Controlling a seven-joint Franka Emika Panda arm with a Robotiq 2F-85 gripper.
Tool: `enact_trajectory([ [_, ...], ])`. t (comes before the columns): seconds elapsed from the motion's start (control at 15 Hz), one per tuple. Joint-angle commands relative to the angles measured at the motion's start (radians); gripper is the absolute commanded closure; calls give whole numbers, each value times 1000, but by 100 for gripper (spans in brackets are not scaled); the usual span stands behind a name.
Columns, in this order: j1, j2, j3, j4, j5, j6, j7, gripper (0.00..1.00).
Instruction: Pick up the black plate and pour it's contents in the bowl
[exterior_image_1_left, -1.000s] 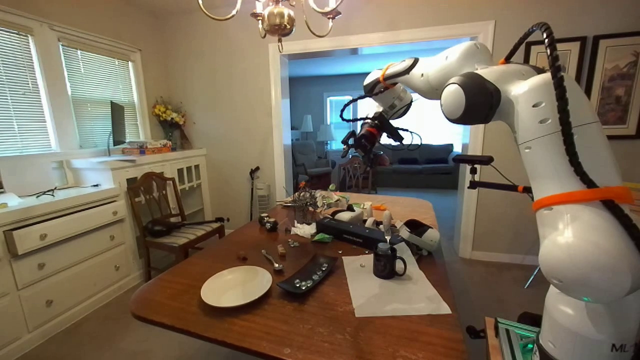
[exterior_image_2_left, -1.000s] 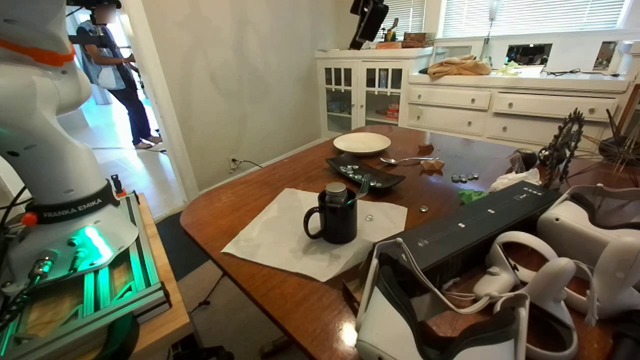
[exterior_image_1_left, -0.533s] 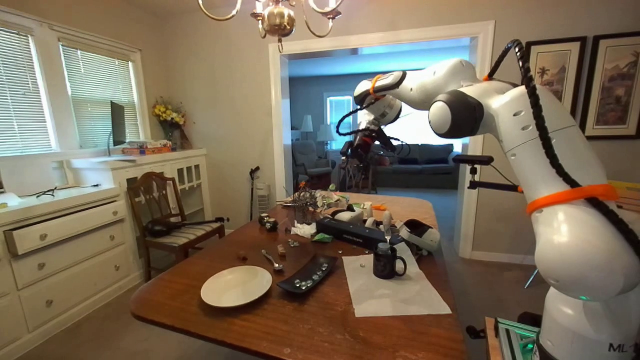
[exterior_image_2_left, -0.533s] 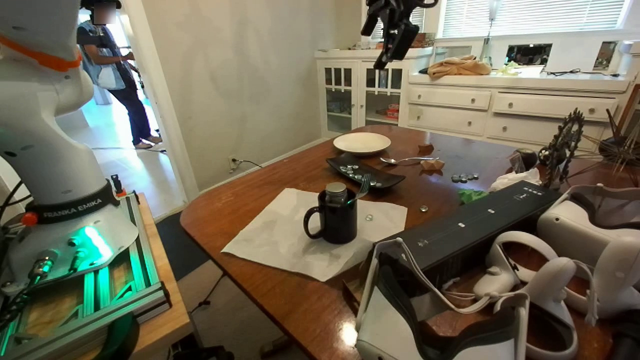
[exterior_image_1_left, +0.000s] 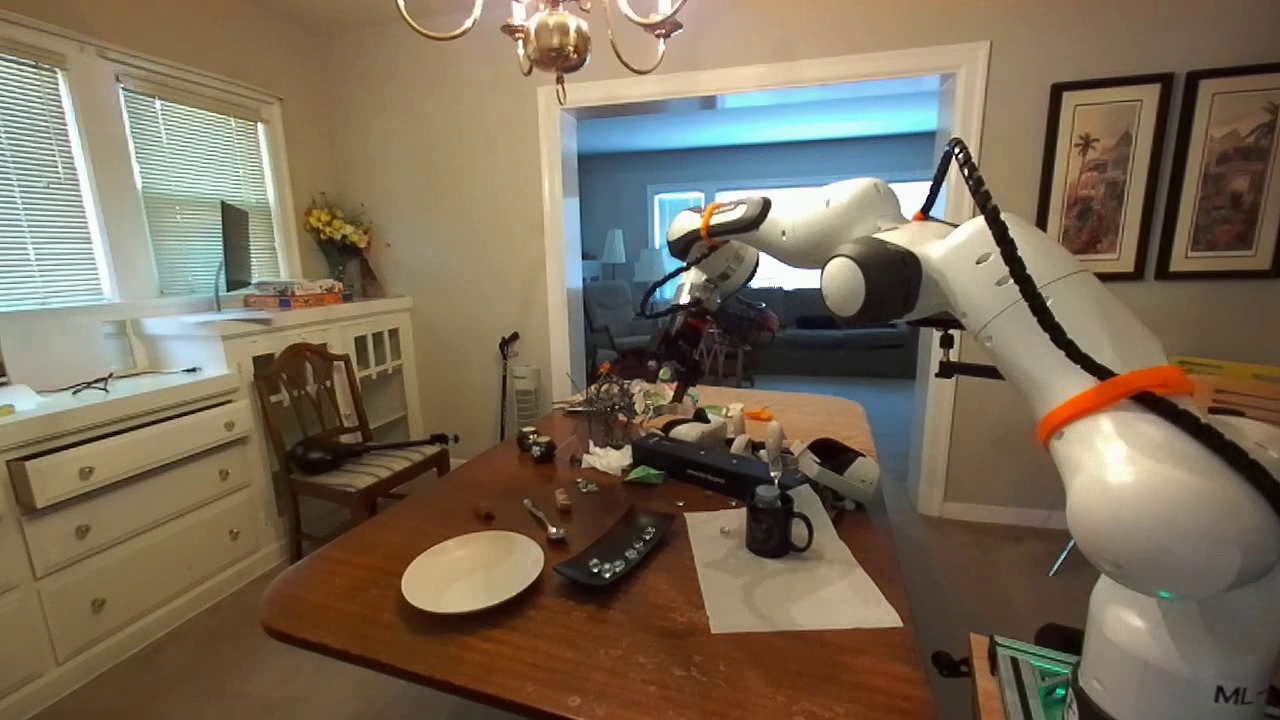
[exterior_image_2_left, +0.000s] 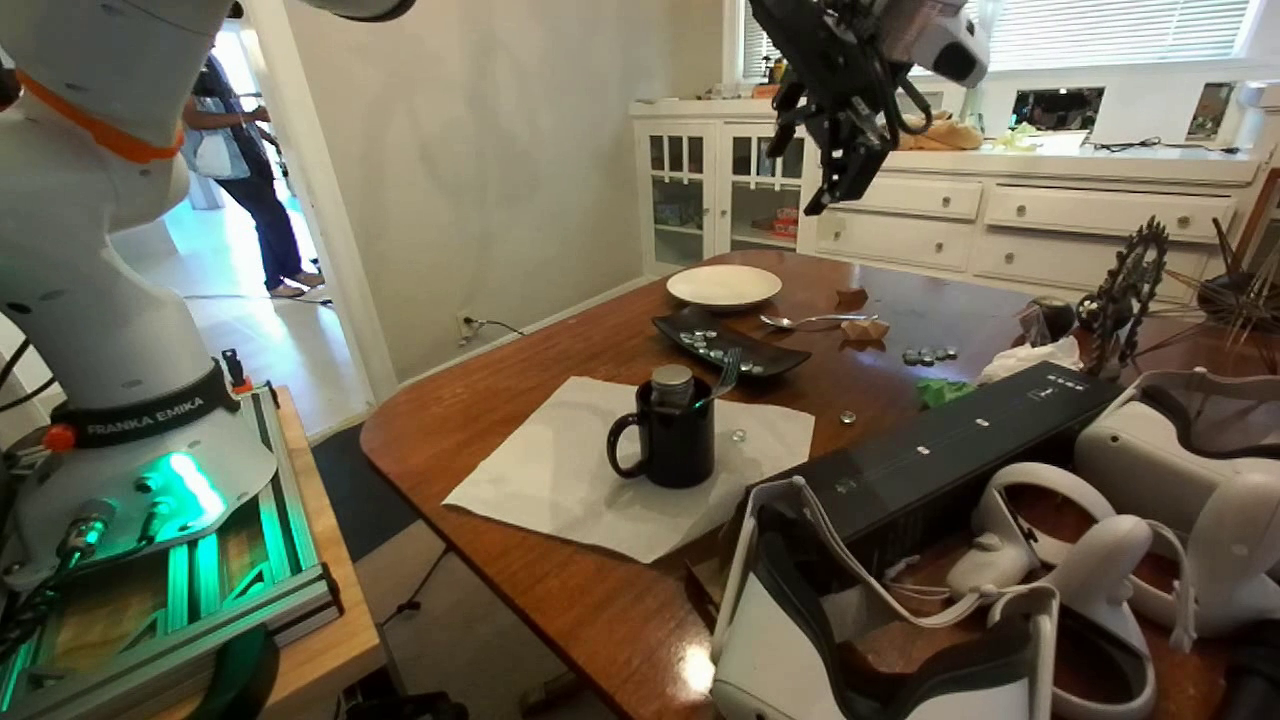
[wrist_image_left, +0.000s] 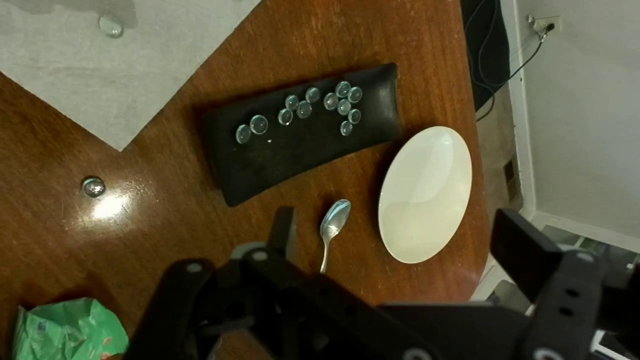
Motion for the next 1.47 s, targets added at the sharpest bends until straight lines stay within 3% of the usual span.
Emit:
enact_trajectory([
  [0.0, -31, 80, -4, 72, -4, -13, -7, 0],
  [0.2, -63, 94, -12, 67, 13, -37, 18, 0],
  [0.27, -40, 67, -12, 24, 1, -3, 0, 0],
  [0.73, -60, 74, -10, 31, 3, -8, 2, 0],
  [1.4, -79, 178, -6, 40, -7, -20, -84, 0],
])
